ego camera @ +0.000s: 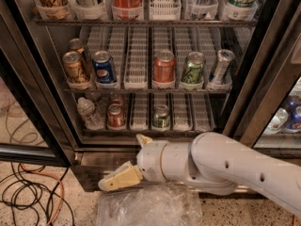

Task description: Pick coke can from bottom shelf of fridge

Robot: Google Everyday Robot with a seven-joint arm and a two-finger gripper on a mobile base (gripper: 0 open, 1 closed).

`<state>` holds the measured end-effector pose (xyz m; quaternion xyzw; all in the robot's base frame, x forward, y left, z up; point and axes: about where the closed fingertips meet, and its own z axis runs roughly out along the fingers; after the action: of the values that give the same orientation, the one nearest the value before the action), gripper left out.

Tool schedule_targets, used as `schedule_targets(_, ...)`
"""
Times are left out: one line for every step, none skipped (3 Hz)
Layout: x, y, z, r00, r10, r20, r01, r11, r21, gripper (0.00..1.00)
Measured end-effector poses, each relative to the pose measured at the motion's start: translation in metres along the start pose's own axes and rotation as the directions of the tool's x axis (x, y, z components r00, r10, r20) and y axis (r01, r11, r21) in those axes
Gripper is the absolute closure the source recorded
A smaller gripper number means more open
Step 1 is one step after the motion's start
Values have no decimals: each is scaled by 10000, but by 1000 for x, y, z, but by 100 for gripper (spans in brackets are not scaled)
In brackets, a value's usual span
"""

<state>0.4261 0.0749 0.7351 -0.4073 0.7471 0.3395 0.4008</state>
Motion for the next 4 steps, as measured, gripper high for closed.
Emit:
schedule_targets(19, -16, 20, 9976, 22, -697, 59, 9932, 1161, 0)
schedule_targets(13, -29, 27, 9979, -103, -633, 212, 9845, 1741, 0)
schedule_targets(19, -24, 32, 9980, 75, -623, 23, 9878, 1558, 0)
schedule_targets(29, -30, 58, 9981, -97, -615, 195, 9867, 1616, 0)
